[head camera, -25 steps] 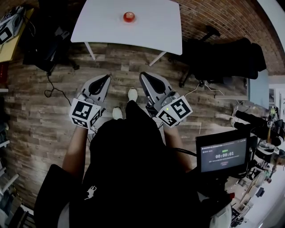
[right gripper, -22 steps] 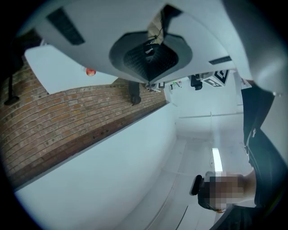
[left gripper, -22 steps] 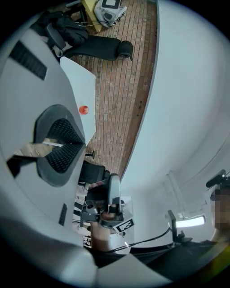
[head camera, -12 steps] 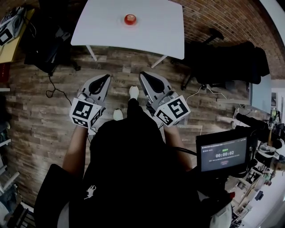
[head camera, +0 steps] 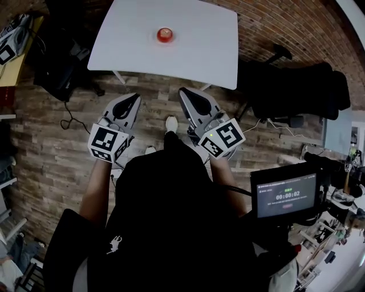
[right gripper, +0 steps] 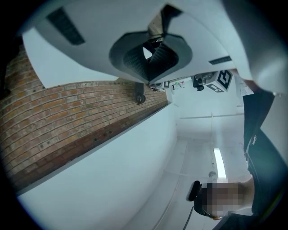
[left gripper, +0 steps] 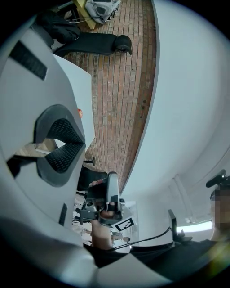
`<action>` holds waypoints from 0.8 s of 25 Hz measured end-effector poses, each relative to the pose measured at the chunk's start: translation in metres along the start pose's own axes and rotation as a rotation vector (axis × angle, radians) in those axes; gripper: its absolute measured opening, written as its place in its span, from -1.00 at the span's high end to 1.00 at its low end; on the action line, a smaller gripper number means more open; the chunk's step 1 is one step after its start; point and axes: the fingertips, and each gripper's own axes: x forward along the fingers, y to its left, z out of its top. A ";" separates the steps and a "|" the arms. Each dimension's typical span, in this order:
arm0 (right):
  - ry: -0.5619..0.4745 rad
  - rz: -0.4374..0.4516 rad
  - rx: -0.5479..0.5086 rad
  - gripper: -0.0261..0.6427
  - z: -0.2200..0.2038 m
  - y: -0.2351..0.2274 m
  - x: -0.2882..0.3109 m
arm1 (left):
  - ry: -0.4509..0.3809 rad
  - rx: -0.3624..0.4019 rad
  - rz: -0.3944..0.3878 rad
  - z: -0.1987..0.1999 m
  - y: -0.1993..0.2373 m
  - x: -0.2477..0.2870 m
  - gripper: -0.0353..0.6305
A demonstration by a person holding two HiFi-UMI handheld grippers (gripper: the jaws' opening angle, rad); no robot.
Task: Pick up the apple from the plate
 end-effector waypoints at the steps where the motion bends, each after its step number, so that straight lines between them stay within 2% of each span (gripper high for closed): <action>1: 0.000 0.000 -0.002 0.91 0.001 -0.006 0.004 | -0.001 0.002 0.000 0.004 0.002 0.006 0.88; 7: -0.002 0.017 -0.002 0.91 0.012 -0.041 0.020 | -0.001 0.010 0.004 0.022 0.012 0.043 0.88; 20: 0.009 0.033 -0.002 0.91 0.024 -0.104 0.033 | 0.016 -0.006 0.006 0.031 0.020 0.105 0.88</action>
